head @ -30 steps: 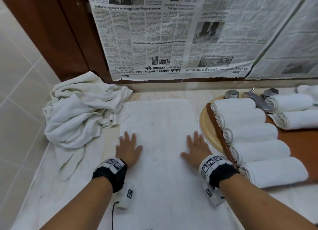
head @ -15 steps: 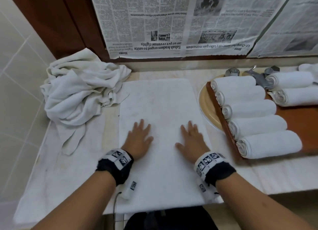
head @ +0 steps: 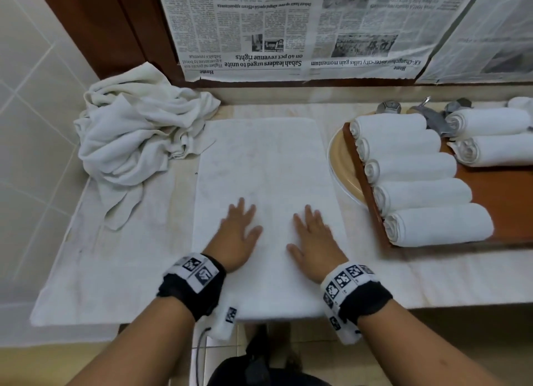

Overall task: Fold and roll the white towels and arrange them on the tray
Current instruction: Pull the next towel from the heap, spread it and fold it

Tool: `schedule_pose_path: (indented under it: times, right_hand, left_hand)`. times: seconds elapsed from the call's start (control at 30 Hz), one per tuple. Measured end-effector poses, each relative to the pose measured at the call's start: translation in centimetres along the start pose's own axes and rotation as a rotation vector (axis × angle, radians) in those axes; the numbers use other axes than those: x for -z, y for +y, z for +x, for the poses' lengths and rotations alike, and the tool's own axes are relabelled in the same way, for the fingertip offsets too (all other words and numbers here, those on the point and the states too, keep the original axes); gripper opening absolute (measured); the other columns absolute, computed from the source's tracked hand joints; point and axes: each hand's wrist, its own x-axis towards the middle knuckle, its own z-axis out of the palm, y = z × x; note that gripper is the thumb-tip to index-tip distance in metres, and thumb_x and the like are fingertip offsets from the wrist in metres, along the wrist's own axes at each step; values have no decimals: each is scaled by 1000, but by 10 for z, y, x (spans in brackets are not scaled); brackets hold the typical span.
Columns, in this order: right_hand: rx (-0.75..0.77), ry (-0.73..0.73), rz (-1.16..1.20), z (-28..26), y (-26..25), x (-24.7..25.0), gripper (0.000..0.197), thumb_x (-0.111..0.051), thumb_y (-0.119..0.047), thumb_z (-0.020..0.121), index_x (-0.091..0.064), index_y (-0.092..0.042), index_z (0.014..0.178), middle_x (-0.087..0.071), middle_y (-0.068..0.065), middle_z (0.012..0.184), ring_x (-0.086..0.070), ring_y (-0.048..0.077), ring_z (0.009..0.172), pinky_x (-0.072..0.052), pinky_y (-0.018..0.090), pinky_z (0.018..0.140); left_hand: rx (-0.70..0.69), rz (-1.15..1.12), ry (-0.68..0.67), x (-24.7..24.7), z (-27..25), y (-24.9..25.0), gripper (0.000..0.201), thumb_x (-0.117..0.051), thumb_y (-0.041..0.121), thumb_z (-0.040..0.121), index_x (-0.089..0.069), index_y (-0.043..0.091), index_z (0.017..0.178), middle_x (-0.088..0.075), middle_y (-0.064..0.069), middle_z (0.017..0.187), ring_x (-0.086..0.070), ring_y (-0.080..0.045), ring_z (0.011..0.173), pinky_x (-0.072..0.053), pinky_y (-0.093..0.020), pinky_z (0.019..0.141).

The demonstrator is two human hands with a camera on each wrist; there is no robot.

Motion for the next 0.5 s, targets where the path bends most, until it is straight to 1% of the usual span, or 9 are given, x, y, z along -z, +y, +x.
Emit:
schedule_pose_path:
  times: [0.07, 0.13, 0.17, 0.2, 0.27, 0.33, 0.4, 0.47, 0.5]
  right_hand:
    - [71, -64, 10, -14, 0, -17, 76, -38, -47, 103, 8, -22, 159, 31, 3, 160, 23, 23, 150, 9, 39, 120]
    - [81, -94, -69, -31, 20, -28, 79, -37, -53, 101, 13, -29, 157, 35, -2, 158, 26, 21, 148, 11, 41, 120]
    - [55, -84, -87, -39, 35, -31, 79, -35, -56, 101, 16, -32, 156, 37, -3, 157, 28, 21, 148, 12, 42, 120]
    - [2, -69, -86, -47, 49, -30, 79, -33, -58, 101, 17, -32, 156, 38, -3, 157, 28, 21, 147, 11, 43, 120]
    - [-134, -34, -73, -57, 69, -27, 79, -31, -59, 101, 18, -29, 156, 36, 2, 158, 27, 25, 148, 9, 46, 122]
    - [-177, 18, -66, -63, 67, -27, 81, -32, -57, 101, 16, -23, 157, 34, 7, 159, 26, 28, 148, 8, 47, 122]
    - [-67, 69, -29, -70, 45, -33, 81, -36, -53, 102, 14, -21, 157, 34, 7, 158, 28, 26, 147, 10, 44, 121]
    - [101, 27, -16, -78, 23, -45, 80, -38, -52, 102, 12, -22, 157, 35, 4, 157, 31, 22, 145, 11, 43, 121]
    - [152, -18, -33, -81, 19, -54, 79, -37, -52, 102, 11, -24, 157, 36, 3, 157, 32, 20, 144, 10, 44, 122]
  left_hand:
    - [0, -41, -147, -21, -15, 3, 67, -40, 51, 100, -12, 29, 157, 10, 11, 162, 13, -11, 149, 3, -37, 123]
    - [59, -12, -267, -27, -28, -21, 87, -33, 78, 87, -5, 32, 157, 18, 15, 158, 18, -12, 148, 9, -35, 121]
    - [68, 53, -273, -24, -36, -38, 100, -27, 89, 78, -3, 32, 157, 23, 14, 155, 22, -14, 147, 13, -34, 118]
    - [81, 104, -239, -21, -42, -53, 103, -26, 89, 78, 0, 29, 157, 27, 13, 153, 24, -16, 147, 15, -34, 116]
    - [135, 89, -103, -19, -53, -69, 81, -36, 64, 96, 0, 26, 157, 28, 10, 154, 24, -17, 147, 14, -36, 117]
    - [132, -43, 13, -31, -64, -56, 71, -43, 46, 101, -3, 30, 157, 23, 9, 158, 22, -12, 147, 12, -34, 119]
    - [14, -36, 69, -56, -71, -33, 71, -45, 46, 101, -4, 31, 156, 24, 8, 158, 23, -11, 146, 12, -32, 118]
    - [-52, 114, 1, -84, -75, -16, 73, -37, 58, 97, -2, 32, 156, 28, 6, 157, 25, -15, 146, 14, -34, 117]
    - [-32, 236, -52, -95, -76, -18, 76, -30, 64, 94, 2, 32, 156, 30, 5, 156, 25, -17, 146, 13, -38, 117]
